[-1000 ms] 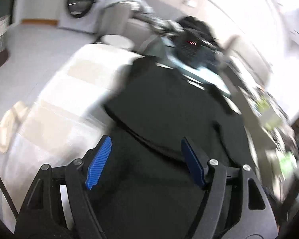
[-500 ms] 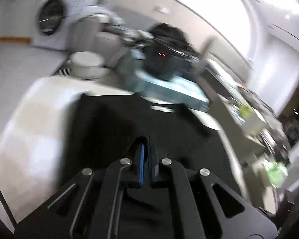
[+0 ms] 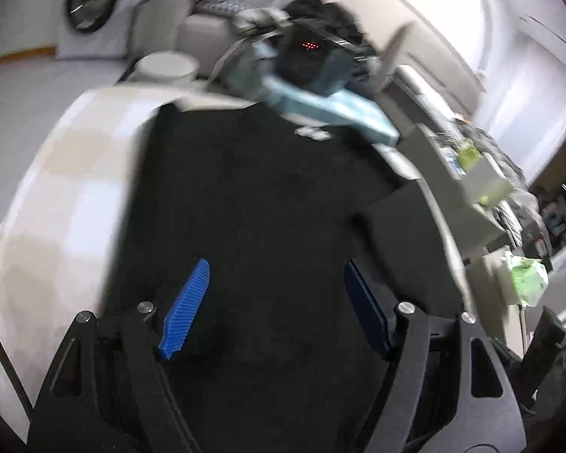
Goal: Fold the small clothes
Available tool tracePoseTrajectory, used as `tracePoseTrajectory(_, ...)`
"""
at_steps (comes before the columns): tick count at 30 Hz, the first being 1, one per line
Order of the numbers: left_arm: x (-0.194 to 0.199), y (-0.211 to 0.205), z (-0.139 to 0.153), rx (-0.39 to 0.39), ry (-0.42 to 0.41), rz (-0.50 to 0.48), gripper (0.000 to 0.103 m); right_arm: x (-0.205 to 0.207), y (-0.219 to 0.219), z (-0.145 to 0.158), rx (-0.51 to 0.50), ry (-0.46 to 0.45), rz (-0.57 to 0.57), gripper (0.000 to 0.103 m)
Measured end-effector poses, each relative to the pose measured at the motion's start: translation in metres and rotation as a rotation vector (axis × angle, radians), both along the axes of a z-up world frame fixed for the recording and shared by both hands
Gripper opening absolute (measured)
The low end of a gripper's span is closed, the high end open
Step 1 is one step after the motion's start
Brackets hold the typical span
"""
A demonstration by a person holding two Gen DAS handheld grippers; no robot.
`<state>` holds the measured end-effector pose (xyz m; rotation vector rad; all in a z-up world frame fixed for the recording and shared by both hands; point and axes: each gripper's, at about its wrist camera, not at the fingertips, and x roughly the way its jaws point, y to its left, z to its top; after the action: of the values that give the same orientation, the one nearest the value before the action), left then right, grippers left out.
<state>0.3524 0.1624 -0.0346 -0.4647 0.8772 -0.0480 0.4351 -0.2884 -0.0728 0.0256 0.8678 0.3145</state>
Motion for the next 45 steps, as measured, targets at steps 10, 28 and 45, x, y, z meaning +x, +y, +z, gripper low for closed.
tracePoseTrajectory(10, -0.053, 0.047, -0.062, -0.314, 0.075, 0.093, 0.064, 0.004, -0.001, -0.004, 0.075, 0.04, -0.004, 0.04)
tracePoseTrajectory(28, -0.042, 0.04, -0.052, -0.138, 0.048, 0.147, 0.005, 0.009, 0.0, -0.005, 0.074, 0.048, 0.004, 0.041)
tracePoseTrajectory(45, -0.052, 0.023, -0.068, -0.279, 0.102, 0.046, 0.025, 0.038, -0.005, -0.024, 0.339, 0.172, -0.035, 0.036)
